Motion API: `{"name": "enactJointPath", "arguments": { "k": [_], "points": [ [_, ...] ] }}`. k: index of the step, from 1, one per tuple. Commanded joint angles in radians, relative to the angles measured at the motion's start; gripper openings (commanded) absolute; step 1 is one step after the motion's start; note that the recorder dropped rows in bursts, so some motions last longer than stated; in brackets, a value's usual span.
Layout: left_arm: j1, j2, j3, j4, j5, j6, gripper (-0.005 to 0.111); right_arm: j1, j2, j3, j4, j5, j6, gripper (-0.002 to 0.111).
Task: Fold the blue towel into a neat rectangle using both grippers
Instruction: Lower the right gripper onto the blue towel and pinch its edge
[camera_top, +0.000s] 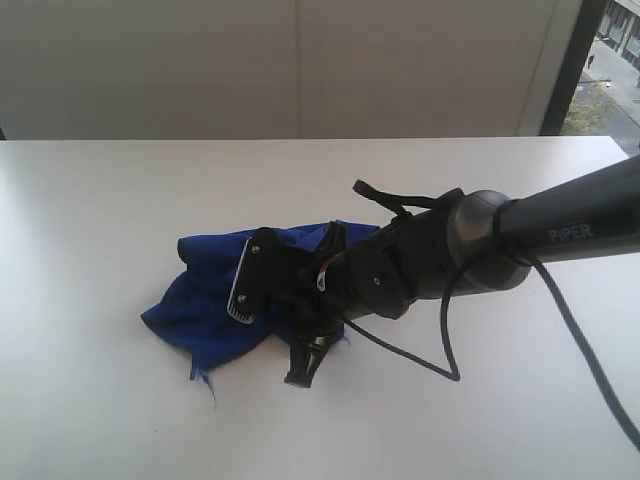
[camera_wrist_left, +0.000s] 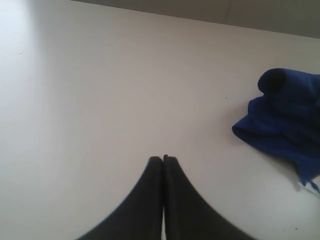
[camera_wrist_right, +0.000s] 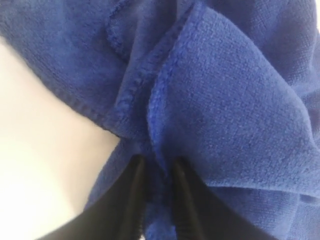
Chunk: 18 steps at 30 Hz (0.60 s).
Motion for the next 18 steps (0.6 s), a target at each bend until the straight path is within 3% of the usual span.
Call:
{"name": "enactJointPath", "arguments": {
  "k": [1, 7, 14, 18],
  "points": [
    [0.003, -0.004, 0.004, 0.0, 0.002, 0.002, 0.0, -0.008, -0.012, -0.003, -0.012, -0.003, -0.011, 0.014],
    [0.003, -0.004, 0.004, 0.0, 0.002, 0.002, 0.0, -0.008, -0.012, -0.003, -0.012, -0.006, 0.012, 0.016],
    [0.003, -0.004, 0.004, 0.0, 0.003, 0.002, 0.0, -0.008, -0.012, -0.003, -0.012, -0.078, 0.101, 0.029],
    [0.003, -0.004, 0.004, 0.0, 0.003, 0.002, 0.0, -0.008, -0.01, -0.003, -0.01, -0.095, 0.101, 0.029]
  ]
}}
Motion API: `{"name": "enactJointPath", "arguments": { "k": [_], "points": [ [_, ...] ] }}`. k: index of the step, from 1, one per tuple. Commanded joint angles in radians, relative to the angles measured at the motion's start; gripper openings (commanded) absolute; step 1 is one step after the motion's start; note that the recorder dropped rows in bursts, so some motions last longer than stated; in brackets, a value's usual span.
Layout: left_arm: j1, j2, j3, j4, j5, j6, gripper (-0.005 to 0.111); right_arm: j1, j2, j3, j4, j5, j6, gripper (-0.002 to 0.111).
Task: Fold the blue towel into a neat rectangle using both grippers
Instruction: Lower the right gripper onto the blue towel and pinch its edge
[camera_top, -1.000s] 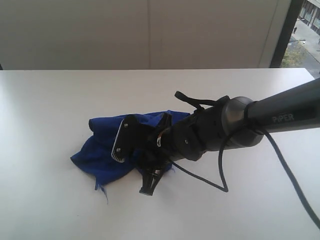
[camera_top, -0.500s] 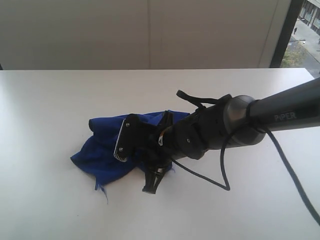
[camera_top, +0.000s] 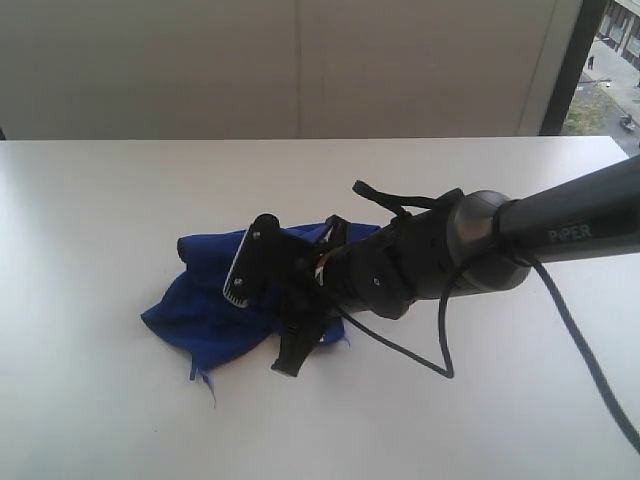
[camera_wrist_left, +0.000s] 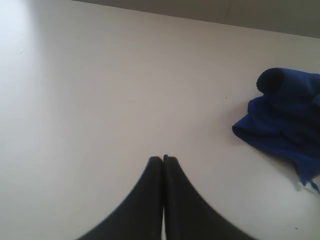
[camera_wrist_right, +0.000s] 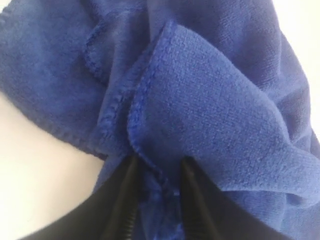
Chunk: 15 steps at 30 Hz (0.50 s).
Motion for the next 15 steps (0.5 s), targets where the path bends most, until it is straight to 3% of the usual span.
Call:
{"name": "enactJointPath", "arguments": {
  "k": [1, 5, 11, 15],
  "points": [
    [0.003, -0.004, 0.004, 0.0, 0.003, 0.002, 0.0, -0.008, -0.01, -0.003, -0.007, -0.035, 0.012, 0.029],
    [0.003, -0.004, 0.004, 0.0, 0.003, 0.0, 0.0, -0.008, -0.01, -0.003, -0.007, -0.03, 0.012, 0.03],
    [0.003, -0.004, 0.004, 0.0, 0.003, 0.0, 0.0, -0.008, -0.015, -0.003, -0.007, -0.052, 0.012, 0.046],
    [0.003, -0.004, 0.004, 0.0, 0.003, 0.0, 0.0, -0.008, -0.015, -0.003, -0.007, -0.097, 0.012, 0.046]
  ]
}}
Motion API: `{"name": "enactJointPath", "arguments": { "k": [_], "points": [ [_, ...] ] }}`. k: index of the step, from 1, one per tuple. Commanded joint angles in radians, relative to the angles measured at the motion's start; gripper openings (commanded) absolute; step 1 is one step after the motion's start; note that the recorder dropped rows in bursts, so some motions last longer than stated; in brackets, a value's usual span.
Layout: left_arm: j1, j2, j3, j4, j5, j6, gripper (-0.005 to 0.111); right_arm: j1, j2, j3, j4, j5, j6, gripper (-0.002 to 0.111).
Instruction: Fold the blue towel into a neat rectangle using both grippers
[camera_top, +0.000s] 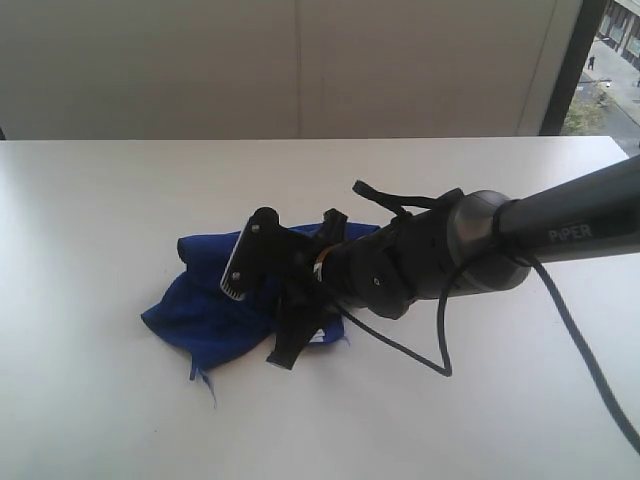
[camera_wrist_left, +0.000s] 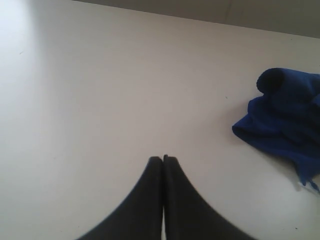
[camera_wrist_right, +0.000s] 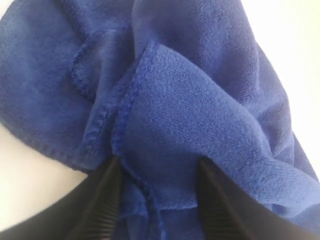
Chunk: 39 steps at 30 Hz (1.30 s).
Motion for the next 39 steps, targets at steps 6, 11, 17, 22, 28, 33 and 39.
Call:
{"name": "enactJointPath", "arguments": {
  "k": [6, 11, 17, 22, 28, 33, 39],
  "points": [
    [0.003, -0.004, 0.004, 0.0, 0.003, 0.0, 0.0, -0.009, -0.013, -0.01, -0.007, -0.087, -0.032, 0.046],
    [0.003, -0.004, 0.004, 0.0, 0.003, 0.0, 0.0, -0.009, -0.013, -0.016, -0.007, -0.047, -0.058, 0.046],
    [0.003, -0.004, 0.004, 0.0, 0.003, 0.0, 0.0, -0.009, -0.036, -0.025, -0.01, 0.069, -0.084, 0.046],
    [0.003, -0.004, 0.004, 0.0, 0.003, 0.0, 0.0, 0.001, -0.152, -0.028, -0.01, 0.232, -0.079, 0.046],
    [0.003, -0.004, 0.004, 0.0, 0.003, 0.002, 0.0, 0.001, -0.19, -0.217, -0.096, 0.718, 0.232, 0.015],
    [0.003, -0.004, 0.004, 0.0, 0.003, 0.002, 0.0, 0.018, -0.092, -0.403, -0.101, 0.958, 0.252, 0.011],
    [0.003, -0.004, 0.004, 0.0, 0.003, 0.002, 0.0, 0.086, 0.04, -0.441, -0.176, 0.95, 0.206, 0.016]
  ]
}}
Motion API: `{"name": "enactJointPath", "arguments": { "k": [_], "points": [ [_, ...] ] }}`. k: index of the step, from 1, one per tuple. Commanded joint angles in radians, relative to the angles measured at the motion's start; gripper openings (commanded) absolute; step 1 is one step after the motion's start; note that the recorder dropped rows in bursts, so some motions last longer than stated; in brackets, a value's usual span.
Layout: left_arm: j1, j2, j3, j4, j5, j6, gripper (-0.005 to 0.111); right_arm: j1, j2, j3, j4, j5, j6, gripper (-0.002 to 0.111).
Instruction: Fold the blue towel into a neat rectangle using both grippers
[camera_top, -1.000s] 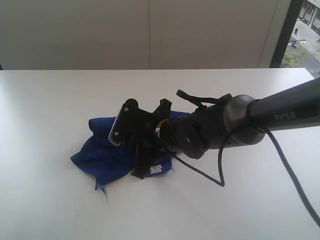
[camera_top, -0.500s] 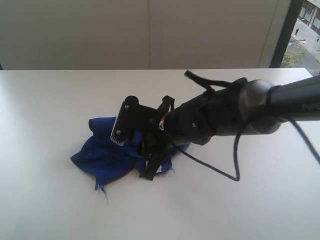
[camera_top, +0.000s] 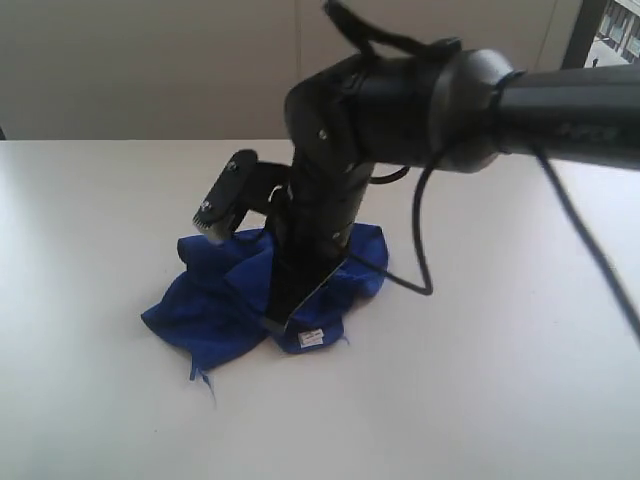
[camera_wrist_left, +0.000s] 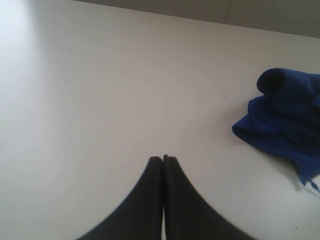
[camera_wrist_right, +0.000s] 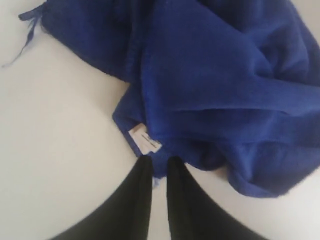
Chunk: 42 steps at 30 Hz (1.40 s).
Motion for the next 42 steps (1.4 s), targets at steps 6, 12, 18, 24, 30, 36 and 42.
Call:
{"name": "enactJointPath", "arguments": {
  "k": [6, 12, 18, 24, 30, 36, 42],
  "points": [
    [0.003, -0.004, 0.004, 0.0, 0.001, 0.002, 0.0, 0.055, 0.151, -0.011, -0.133, -0.003, -0.011, 0.031],
    [0.003, -0.004, 0.004, 0.0, 0.001, 0.002, 0.0, 0.055, 0.158, -0.011, -0.184, -0.049, 0.024, 0.031],
    [0.003, -0.004, 0.004, 0.0, 0.001, 0.002, 0.0, 0.055, 0.158, -0.011, -0.375, -0.035, 0.147, 0.031],
    [0.003, -0.004, 0.004, 0.0, 0.001, 0.002, 0.0, 0.057, 0.158, -0.011, -0.362, -0.119, 0.175, 0.031],
    [0.003, -0.004, 0.004, 0.0, 0.001, 0.002, 0.0, 0.057, 0.158, -0.011, -0.344, -0.047, 0.205, 0.031],
    [0.003, -0.004, 0.004, 0.0, 0.001, 0.002, 0.0, 0.057, 0.16, -0.011, -0.282, -0.031, 0.197, 0.031],
    [0.003, -0.004, 0.004, 0.0, 0.001, 0.002, 0.0, 0.057, 0.161, -0.011, -0.272, -0.087, 0.197, 0.031]
  ]
}}
